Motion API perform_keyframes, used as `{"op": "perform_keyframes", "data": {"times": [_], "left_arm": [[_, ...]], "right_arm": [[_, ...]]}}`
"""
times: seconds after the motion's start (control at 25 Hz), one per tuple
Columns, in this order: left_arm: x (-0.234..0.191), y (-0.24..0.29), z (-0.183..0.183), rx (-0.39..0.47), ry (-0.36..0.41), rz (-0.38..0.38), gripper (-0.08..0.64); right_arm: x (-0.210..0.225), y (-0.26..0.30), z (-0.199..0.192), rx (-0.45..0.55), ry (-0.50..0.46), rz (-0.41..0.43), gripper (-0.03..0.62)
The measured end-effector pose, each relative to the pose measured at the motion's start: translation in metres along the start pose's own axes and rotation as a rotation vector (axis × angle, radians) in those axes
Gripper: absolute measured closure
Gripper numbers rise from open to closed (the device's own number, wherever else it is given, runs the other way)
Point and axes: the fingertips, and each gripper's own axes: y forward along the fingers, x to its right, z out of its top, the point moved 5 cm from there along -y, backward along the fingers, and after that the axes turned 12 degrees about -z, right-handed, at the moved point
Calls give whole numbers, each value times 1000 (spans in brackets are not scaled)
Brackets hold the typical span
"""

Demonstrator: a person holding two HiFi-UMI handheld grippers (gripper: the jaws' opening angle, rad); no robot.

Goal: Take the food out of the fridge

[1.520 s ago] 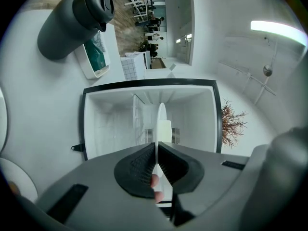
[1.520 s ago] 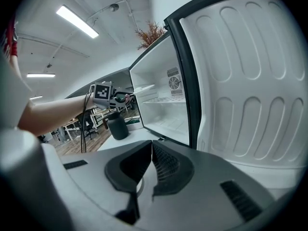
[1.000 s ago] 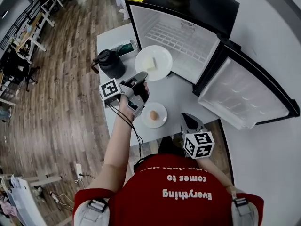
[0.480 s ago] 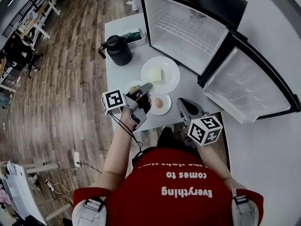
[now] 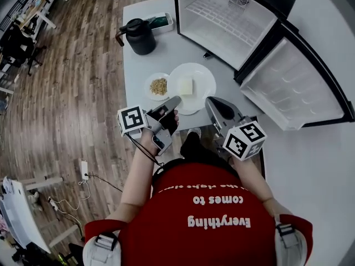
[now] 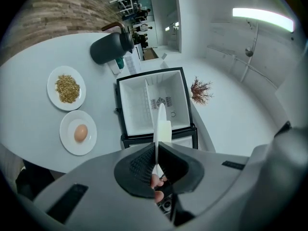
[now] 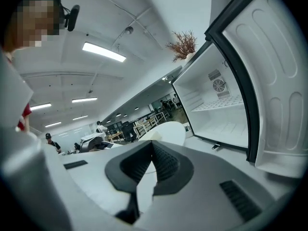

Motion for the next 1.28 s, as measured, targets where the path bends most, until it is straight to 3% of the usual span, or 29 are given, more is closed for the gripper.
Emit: {"op": "perform_keyframes", "data": {"times": [0.28,0.68,1.28], "left_arm": [[0,-18,-25,-18,25,23,540],[0,-22,-56,-43,-14,-11,540],[9,-28,-87,-60,-5,-24,540]], "right_arm": [[-18,-16,-9,-19,-46,18,578],[-21,-43,-21,-29,-111,-14,578],[-25,-73,-27,-41,-197,-26,578]]}}
